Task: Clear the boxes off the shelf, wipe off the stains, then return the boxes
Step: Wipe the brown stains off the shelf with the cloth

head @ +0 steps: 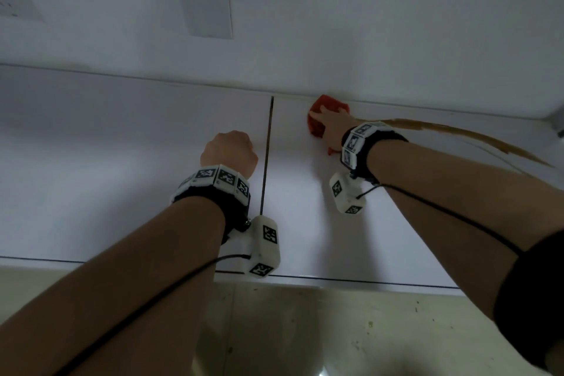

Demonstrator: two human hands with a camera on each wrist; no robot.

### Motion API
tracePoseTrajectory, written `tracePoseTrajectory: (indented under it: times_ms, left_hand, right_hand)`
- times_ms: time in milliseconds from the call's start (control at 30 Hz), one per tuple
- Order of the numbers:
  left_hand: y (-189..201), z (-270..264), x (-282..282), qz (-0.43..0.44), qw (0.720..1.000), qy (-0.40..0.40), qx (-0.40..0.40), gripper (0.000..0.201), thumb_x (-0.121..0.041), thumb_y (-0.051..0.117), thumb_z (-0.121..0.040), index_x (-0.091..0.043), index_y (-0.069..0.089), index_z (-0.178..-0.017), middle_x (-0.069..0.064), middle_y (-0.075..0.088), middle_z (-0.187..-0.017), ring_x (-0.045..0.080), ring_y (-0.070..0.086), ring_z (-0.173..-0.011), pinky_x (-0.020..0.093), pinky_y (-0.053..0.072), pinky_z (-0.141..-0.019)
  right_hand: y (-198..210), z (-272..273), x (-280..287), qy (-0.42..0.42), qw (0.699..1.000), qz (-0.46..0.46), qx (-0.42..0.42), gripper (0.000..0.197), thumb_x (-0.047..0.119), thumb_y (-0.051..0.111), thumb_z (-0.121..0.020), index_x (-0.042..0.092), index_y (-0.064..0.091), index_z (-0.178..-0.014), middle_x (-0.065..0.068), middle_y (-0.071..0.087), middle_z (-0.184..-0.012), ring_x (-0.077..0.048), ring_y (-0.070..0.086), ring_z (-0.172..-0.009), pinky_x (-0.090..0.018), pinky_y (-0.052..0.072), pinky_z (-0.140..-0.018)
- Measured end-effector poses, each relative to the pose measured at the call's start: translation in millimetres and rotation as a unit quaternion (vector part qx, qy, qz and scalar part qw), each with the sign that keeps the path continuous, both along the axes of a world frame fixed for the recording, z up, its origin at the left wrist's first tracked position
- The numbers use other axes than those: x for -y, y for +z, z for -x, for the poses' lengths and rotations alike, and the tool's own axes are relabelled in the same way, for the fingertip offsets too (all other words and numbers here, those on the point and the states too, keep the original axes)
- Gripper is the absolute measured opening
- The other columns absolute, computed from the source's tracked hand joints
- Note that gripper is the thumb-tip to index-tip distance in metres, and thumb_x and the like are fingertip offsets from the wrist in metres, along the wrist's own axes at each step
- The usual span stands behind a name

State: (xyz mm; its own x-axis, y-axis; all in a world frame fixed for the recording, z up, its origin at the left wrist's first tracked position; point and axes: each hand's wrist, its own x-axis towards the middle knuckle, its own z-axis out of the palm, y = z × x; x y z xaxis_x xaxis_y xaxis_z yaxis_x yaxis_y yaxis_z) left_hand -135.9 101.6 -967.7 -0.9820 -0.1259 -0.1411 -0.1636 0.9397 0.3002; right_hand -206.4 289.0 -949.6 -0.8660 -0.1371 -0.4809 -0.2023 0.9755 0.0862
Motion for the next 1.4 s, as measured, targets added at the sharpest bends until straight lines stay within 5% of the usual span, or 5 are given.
tracePoseTrajectory:
  times_ms: [200, 567, 933, 1200, 1400]
  left_hand:
    - [2.8, 5.7, -4.2, 0.011, 0.999, 0.001, 0.035, 0.030, -0.010, 0.042, -0.093, -0.009, 0.067, -0.109, 0.011, 0.065, -0.112, 0.028, 0.063, -0.100, 0.027, 0.044, -0.069]
    - [8.1, -2.2, -14.1, 0.015, 0.999, 0.019, 0.042, 0.028, -0.008, 0.045, -0.090, -0.009, 0.060, -0.114, 0.012, 0.060, -0.117, 0.029, 0.059, -0.106, 0.031, 0.048, -0.083]
    - [10.1, 0.6, -24.7, -0.003, 0.999, -0.002, 0.049, 0.021, -0.007, 0.047, -0.088, -0.005, 0.066, -0.097, 0.013, 0.066, -0.103, 0.029, 0.064, -0.094, 0.027, 0.045, -0.070]
    - [4.5, -5.8, -19.7, 0.001, 0.999, -0.004, 0.049, 0.032, -0.010, 0.046, -0.090, -0.012, 0.056, -0.120, 0.012, 0.059, -0.120, 0.029, 0.058, -0.108, 0.030, 0.046, -0.087]
    - [3.1, -1.9, -21.2, -0.014, 0.999, -0.003, 0.046, 0.034, -0.009, 0.045, -0.089, -0.012, 0.058, -0.120, 0.013, 0.059, -0.120, 0.030, 0.058, -0.108, 0.032, 0.047, -0.090]
  right_hand:
    - [-13.1, -36.7, 6.9, 0.035, 0.997, 0.058, -0.046, 0.063, 0.018, 0.044, -0.094, 0.028, 0.017, -0.150, 0.001, 0.009, -0.159, -0.037, 0.011, -0.143, -0.043, 0.007, -0.118]
    - [-18.9, -2.9, 32.2, 0.044, 0.998, 0.048, -0.013, 0.068, 0.014, 0.043, -0.095, 0.033, 0.009, -0.150, 0.003, 0.000, -0.160, -0.037, 0.005, -0.145, -0.049, 0.014, -0.118]
    - [-12.1, -59.2, -13.3, 0.039, 0.996, 0.072, -0.027, 0.062, 0.021, 0.039, -0.095, 0.029, 0.013, -0.151, 0.000, 0.006, -0.160, -0.039, 0.007, -0.144, -0.043, 0.004, -0.120]
    - [-15.3, -37.2, 32.3, 0.082, 0.992, 0.090, 0.013, 0.061, 0.021, 0.041, -0.097, 0.033, 0.013, -0.150, 0.003, 0.001, -0.160, -0.036, 0.002, -0.145, -0.044, 0.007, -0.119]
    - [0.4, -30.2, -16.7, 0.003, 0.998, 0.054, -0.011, 0.061, 0.012, 0.035, -0.098, 0.028, 0.009, -0.151, -0.003, 0.000, -0.160, -0.033, 0.005, -0.146, -0.038, 0.005, -0.117]
